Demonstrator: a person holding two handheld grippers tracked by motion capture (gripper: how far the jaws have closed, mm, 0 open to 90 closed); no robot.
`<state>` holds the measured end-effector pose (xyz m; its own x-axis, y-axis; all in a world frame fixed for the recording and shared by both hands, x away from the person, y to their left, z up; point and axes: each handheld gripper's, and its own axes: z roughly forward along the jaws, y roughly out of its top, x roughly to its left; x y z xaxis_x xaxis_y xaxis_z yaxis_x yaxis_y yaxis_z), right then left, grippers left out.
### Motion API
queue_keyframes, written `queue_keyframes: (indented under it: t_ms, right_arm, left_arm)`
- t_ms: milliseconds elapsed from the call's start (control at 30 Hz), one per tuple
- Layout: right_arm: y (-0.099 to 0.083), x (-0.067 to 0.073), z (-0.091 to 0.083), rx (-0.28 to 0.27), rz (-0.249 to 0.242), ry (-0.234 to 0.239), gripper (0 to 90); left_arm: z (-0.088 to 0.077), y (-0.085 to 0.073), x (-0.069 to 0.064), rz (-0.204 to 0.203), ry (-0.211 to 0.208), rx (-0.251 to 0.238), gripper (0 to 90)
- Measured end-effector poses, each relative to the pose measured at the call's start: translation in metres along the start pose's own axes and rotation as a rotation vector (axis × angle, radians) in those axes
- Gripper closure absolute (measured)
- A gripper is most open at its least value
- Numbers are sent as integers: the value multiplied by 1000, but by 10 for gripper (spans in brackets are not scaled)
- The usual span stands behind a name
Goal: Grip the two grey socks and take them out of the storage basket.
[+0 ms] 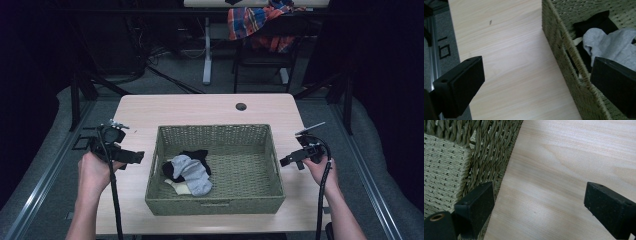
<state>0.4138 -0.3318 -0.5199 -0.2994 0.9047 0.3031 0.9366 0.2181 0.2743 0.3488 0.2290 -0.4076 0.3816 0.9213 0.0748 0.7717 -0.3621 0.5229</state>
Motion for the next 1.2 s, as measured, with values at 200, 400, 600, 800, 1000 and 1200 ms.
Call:
queue_keyframes:
  t_ms: [200, 400, 600, 800, 1000, 1200]
  right_arm:
    - [0, 0, 0, 0, 1, 1, 92]
    - [-1, 0, 1, -15, 16, 0, 92]
    - [-1, 0, 2, -22, 20, 3, 92]
    - [-1, 0, 1, -19, 17, 5, 93]
    - [-1, 0, 1, -23, 22, 1, 93]
    - [-1, 0, 2, -26, 25, -2, 93]
  left_arm:
    - [10, 14, -14, 50, -27, 27, 0]
    - [29, 27, -26, 99, -73, 88, 0]
    - [38, 37, -43, 145, -98, 98, 0]
    - [48, 48, -61, 187, -126, 115, 0]
    - [60, 56, -78, 226, -138, 139, 0]
    - [71, 60, -91, 272, -172, 166, 71]
